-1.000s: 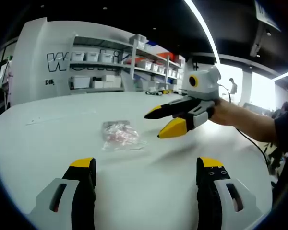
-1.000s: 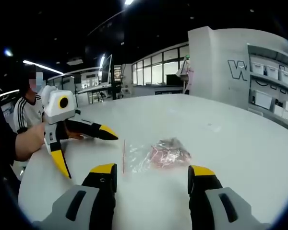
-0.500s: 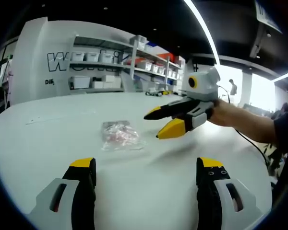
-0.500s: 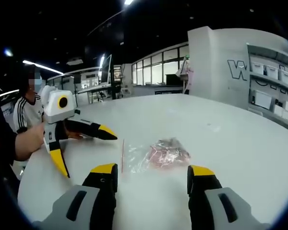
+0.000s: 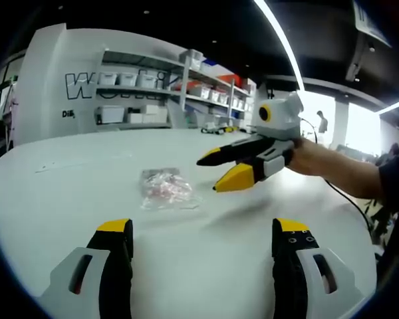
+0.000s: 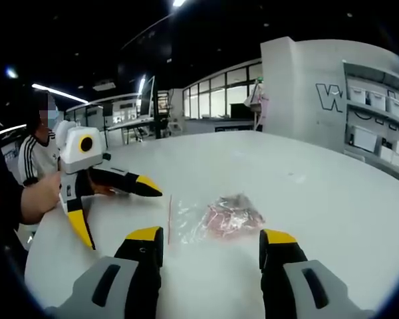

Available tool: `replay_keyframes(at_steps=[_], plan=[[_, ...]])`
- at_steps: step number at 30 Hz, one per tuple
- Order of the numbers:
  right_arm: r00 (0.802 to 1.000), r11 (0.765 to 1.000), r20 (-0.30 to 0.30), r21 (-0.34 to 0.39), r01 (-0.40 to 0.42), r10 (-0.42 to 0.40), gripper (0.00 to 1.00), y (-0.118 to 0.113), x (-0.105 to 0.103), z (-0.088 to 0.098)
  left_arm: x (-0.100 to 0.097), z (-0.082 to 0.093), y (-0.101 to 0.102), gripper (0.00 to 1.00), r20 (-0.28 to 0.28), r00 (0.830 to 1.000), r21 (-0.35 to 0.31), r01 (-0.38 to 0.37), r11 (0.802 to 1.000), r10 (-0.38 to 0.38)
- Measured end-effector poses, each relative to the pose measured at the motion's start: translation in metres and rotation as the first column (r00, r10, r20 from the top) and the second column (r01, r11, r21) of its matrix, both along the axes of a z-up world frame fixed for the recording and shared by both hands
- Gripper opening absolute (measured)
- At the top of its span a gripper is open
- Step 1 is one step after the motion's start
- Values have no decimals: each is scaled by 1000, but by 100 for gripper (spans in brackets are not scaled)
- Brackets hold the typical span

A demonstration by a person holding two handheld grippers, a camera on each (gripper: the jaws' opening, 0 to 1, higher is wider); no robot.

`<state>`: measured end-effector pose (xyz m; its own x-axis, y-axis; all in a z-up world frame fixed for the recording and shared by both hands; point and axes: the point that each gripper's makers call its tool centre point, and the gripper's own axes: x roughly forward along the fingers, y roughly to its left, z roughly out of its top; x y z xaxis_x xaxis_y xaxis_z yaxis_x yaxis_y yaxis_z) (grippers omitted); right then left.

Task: Open the resealable bag by pulling the two sides of the seal apart until the entire bag opening is separated and visibly accessible.

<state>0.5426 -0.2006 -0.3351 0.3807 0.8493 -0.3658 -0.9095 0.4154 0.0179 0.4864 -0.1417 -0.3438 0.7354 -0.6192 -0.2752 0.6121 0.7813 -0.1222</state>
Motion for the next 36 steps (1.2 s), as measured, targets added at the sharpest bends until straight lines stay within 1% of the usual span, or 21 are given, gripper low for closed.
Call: replay_keyframes(at_steps=[6,18,36], plan=[[1000,1000,-3,-4,-2,2,57,2,1,-2,0,-2,-1,85,-3,1000,3,3,1000,-3],[1000,1000,3,0,-6,6,56,6,6,3,1,-3,0,84,-7,1000,-7,2,1000,-2],[1000,1000,-2,0,-7,7,56,8,7,0,1,-3,0,84,-7,1000,-9,0,1000,0]])
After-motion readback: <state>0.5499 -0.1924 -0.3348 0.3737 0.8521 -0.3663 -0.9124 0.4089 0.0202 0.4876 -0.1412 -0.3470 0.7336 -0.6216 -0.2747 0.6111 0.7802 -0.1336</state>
